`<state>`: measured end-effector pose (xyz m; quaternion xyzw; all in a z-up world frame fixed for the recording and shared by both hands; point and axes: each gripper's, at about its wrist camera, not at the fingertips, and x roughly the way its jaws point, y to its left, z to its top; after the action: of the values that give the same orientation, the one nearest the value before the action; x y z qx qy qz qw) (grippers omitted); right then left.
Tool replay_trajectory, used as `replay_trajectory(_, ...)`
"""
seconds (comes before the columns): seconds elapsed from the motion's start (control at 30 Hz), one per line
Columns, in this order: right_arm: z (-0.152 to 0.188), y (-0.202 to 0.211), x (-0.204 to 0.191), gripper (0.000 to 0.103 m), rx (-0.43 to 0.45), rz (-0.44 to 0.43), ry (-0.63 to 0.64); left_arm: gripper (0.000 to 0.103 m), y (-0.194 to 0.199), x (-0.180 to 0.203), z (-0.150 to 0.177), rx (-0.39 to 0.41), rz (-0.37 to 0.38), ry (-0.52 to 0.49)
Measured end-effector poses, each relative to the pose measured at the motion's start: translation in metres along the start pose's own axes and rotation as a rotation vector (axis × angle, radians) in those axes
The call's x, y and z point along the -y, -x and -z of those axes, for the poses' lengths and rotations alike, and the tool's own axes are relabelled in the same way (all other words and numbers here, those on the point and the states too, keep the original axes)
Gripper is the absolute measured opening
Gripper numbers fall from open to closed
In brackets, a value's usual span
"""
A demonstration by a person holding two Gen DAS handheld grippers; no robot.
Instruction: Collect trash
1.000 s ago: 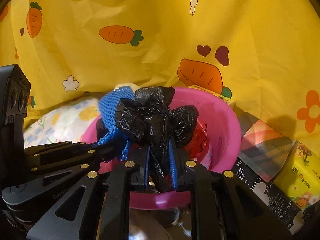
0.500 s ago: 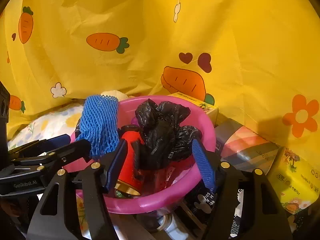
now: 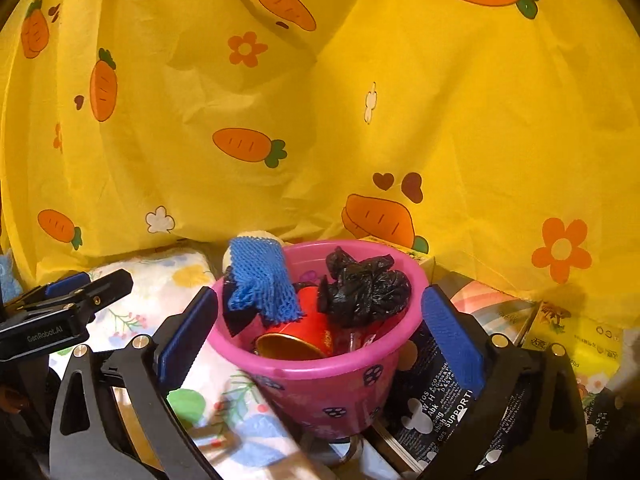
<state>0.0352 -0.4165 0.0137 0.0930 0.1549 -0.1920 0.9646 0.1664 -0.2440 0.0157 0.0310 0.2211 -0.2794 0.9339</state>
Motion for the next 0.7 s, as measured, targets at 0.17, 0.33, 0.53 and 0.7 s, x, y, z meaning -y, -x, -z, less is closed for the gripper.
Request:
replay_trajectory(0.17,0.008,0.023,-0.024,0.098,0.006,-0.033,-0.016,0.097,0.048,-0.026,0.014,0.033,-0.096,0.054)
replay_trajectory(0.33,0.018,0.044,-0.051,0.098,-0.008,-0.027,0.006,0.097,0.078,-0.044,0.035,0.006,-0.207,0.046)
replay_trajectory(0.53,0.033,0.077,-0.081,0.098,0.013,-0.020,0.052,0.097,0.117,-0.063,0.057,0.004,-0.264,0.068)
replay_trajectory(0.7,0.043,0.096,-0.102,0.098,0.025,-0.037,0.095,0.097,0.147,-0.075,0.072,0.031,-0.290,0.086)
